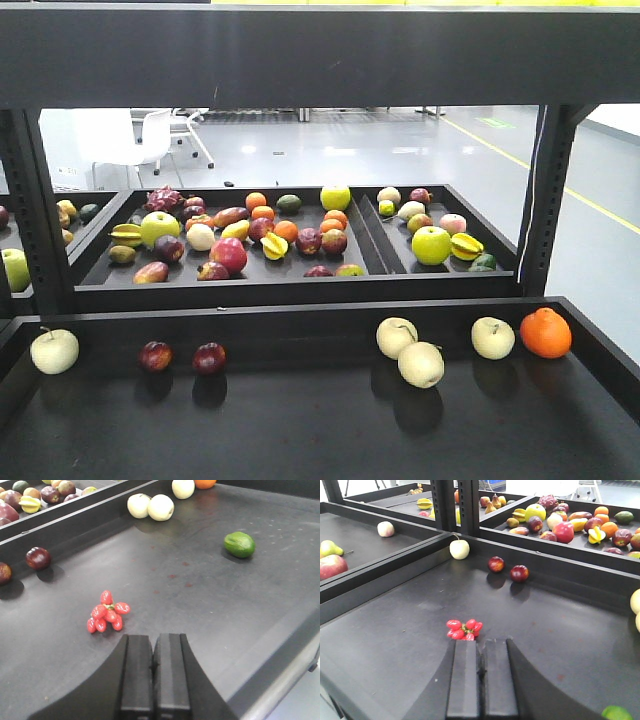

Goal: Pick snacks and fruit into basket

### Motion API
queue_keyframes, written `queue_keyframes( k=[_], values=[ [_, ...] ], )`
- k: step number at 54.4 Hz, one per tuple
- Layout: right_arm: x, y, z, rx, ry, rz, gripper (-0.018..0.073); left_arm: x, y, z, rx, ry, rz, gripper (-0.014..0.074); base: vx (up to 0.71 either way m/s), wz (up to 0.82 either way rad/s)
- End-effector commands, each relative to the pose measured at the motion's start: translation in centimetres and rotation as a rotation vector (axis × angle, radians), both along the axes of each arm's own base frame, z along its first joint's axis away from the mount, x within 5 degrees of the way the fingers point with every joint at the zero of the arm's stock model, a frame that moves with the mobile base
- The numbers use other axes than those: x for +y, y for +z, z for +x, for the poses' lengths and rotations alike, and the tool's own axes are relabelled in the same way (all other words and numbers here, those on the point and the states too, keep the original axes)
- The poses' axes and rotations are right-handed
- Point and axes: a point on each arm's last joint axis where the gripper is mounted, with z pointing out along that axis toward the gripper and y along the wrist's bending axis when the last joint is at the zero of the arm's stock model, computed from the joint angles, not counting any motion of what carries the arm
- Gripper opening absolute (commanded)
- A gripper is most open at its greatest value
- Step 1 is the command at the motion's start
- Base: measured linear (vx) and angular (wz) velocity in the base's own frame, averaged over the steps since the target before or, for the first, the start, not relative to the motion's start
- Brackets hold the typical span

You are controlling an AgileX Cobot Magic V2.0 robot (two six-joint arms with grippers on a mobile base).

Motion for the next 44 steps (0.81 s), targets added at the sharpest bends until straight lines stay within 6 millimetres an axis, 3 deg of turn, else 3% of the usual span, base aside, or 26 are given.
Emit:
queue_keyframes(
  k=[1,33,44],
  values=[
    [-0.15,0.95,0.15,-0.044,-0.016,-0.012,-0.0009,-0.07,1.61,0.39,-0.075,0.017,-0.055,-0.0002,0.1,0.01],
    [-0.15,0.95,0.14,-0.043,-0.015,-0.012,-0.0009,-0.19,0.73,0.02,0.012,-0.017,-0.003,-0.0002,0.03,0.0],
    [-0.15,0.95,0.14,-0.043,-0.015,-0.012,-0.0009,-0.04,1.58,0.41,-0.104,0.002,0.003,-0.0002,0.0,0.0]
  ],
)
